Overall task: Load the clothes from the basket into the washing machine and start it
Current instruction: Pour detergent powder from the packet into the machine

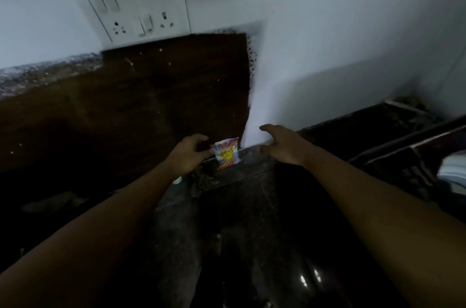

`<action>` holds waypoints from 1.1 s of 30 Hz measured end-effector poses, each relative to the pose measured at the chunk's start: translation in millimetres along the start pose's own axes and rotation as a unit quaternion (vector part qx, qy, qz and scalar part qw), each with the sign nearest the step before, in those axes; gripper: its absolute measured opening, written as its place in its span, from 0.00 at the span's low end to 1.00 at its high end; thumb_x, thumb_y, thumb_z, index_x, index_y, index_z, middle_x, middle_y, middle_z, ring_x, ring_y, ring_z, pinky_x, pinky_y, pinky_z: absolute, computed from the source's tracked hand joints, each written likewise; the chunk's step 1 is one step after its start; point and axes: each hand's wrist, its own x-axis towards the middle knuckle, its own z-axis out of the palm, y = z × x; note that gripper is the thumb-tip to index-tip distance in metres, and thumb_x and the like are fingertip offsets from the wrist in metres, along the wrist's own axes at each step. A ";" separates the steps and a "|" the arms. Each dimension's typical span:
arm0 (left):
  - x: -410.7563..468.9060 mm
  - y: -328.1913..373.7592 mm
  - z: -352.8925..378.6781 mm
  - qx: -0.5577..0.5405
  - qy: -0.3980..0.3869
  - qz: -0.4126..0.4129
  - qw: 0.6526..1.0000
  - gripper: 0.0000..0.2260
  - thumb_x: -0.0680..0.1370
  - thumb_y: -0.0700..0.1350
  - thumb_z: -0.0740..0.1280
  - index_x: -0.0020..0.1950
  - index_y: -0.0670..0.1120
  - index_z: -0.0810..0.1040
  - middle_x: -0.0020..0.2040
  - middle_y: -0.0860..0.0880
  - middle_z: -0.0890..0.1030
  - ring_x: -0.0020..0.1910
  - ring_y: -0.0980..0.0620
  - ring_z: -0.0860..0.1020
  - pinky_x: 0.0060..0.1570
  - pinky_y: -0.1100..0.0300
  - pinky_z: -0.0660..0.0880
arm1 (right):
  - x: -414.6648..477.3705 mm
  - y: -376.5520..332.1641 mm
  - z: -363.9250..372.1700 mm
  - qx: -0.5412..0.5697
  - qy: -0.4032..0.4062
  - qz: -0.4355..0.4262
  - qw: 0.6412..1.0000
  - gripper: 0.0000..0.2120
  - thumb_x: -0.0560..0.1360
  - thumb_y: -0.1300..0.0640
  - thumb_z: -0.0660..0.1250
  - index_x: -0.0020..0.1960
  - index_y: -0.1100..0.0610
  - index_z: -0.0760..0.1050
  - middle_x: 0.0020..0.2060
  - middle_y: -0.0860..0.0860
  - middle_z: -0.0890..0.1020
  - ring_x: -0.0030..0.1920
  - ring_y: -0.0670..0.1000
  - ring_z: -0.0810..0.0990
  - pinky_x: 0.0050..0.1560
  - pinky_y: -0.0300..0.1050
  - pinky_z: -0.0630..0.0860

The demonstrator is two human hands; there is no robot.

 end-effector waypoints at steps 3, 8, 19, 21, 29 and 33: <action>44.3 -34.4 26.4 -0.045 0.024 -0.028 0.998 0.20 0.77 0.46 0.73 0.68 0.44 0.75 0.62 0.49 0.78 0.61 0.48 0.78 0.58 0.53 0.77 | 48.5 14.2 37.9 0.012 -0.012 0.006 1.000 0.32 0.79 0.47 0.69 0.79 0.52 0.62 0.75 0.56 0.68 0.71 0.59 0.71 0.64 0.48 0.69; 123.1 -93.4 82.1 -0.111 0.011 -0.066 0.992 0.13 0.78 0.38 0.71 0.63 0.43 0.77 0.53 0.51 0.78 0.56 0.51 0.77 0.49 0.64 0.76 | 135.7 46.8 107.8 0.038 -0.050 0.020 0.998 0.32 0.76 0.44 0.71 0.76 0.50 0.66 0.71 0.54 0.74 0.69 0.57 0.75 0.66 0.52 0.74; 315.0 -224.4 168.9 -0.246 0.019 -0.181 0.952 0.10 0.79 0.38 0.69 0.59 0.46 0.77 0.58 0.46 0.78 0.60 0.50 0.76 0.54 0.59 0.74 | 321.7 123.9 230.5 0.047 -0.033 0.000 0.998 0.29 0.78 0.53 0.71 0.77 0.52 0.66 0.71 0.57 0.74 0.62 0.55 0.78 0.55 0.41 0.73; 342.3 -247.7 180.1 -0.272 0.026 -0.205 0.940 0.14 0.80 0.39 0.68 0.66 0.44 0.75 0.60 0.47 0.77 0.61 0.51 0.75 0.52 0.60 0.71 | 352.0 136.4 250.6 0.033 -0.039 -0.007 0.999 0.31 0.77 0.51 0.71 0.77 0.53 0.65 0.71 0.58 0.73 0.67 0.58 0.75 0.64 0.49 0.74; 412.8 -307.0 223.4 -0.327 0.042 -0.202 0.922 0.25 0.80 0.42 0.69 0.76 0.47 0.68 0.74 0.47 0.72 0.73 0.45 0.69 0.66 0.55 0.69 | 451.7 184.8 316.4 -0.037 0.007 -0.067 0.997 0.43 0.70 0.42 0.66 0.80 0.55 0.57 0.75 0.60 0.69 0.70 0.65 0.72 0.67 0.60 0.72; 422.2 -310.5 240.2 -0.389 0.049 -0.199 0.898 0.21 0.82 0.33 0.63 0.75 0.40 0.66 0.69 0.45 0.73 0.68 0.48 0.71 0.37 0.71 0.72 | 470.9 192.4 326.0 -0.044 -0.003 -0.083 0.996 0.42 0.73 0.47 0.72 0.80 0.51 0.54 0.74 0.57 0.70 0.68 0.63 0.75 0.64 0.57 0.75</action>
